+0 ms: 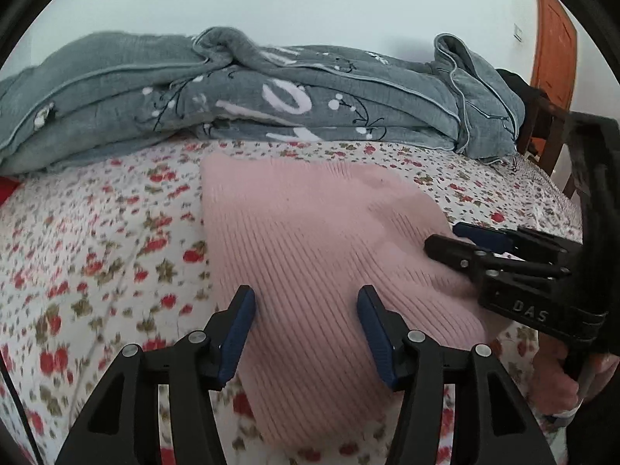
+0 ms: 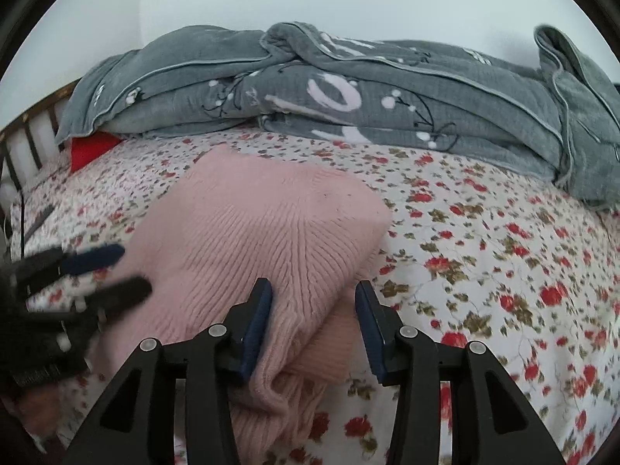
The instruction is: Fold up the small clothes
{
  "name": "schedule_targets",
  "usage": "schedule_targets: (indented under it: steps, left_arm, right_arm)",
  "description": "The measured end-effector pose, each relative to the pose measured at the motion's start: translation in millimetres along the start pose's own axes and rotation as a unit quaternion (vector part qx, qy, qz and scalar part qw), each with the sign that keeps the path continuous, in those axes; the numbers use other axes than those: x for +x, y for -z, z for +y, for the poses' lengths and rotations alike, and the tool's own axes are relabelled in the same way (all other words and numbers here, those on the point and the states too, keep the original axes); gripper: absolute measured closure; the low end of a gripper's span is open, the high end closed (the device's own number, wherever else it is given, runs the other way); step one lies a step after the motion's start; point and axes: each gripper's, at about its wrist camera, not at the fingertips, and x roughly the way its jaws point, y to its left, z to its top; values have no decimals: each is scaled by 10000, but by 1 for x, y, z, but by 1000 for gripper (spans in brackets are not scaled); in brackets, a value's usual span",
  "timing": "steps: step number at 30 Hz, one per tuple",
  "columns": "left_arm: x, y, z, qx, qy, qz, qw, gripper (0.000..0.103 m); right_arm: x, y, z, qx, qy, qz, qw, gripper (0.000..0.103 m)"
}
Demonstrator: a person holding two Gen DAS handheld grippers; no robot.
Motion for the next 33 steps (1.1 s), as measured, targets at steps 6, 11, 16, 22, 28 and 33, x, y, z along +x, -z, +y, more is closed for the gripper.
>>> schedule_targets:
  steps: [6,11,16,22,28,33]
  left_arm:
    - [-4,13,5,-377,-122,278,9988,44]
    - [-27,18,8,-715,-202,290,9968,48]
    - [-64,16,-5,-703,-278,78,9971,49]
    - [-113,14,-33,-551,-327,-105,9979,48]
    - [-163,17,-59,-478,-525,-414,9966,47]
    - [-186,17,-71,-459,-612,-556,9955,36]
  right_arm:
    - [-13,22,2,170,162,94,9997,60]
    - [-39,32,2,337,418,165,9984,60]
    - [-85,36,1,365,579,8,9977,60]
    - [-142,37,-3,480,684,-163,9964,50]
    - [-190,47,-15,755,647,-103,9950,47]
    - [-213,52,-11,616,793,-265,9946,19]
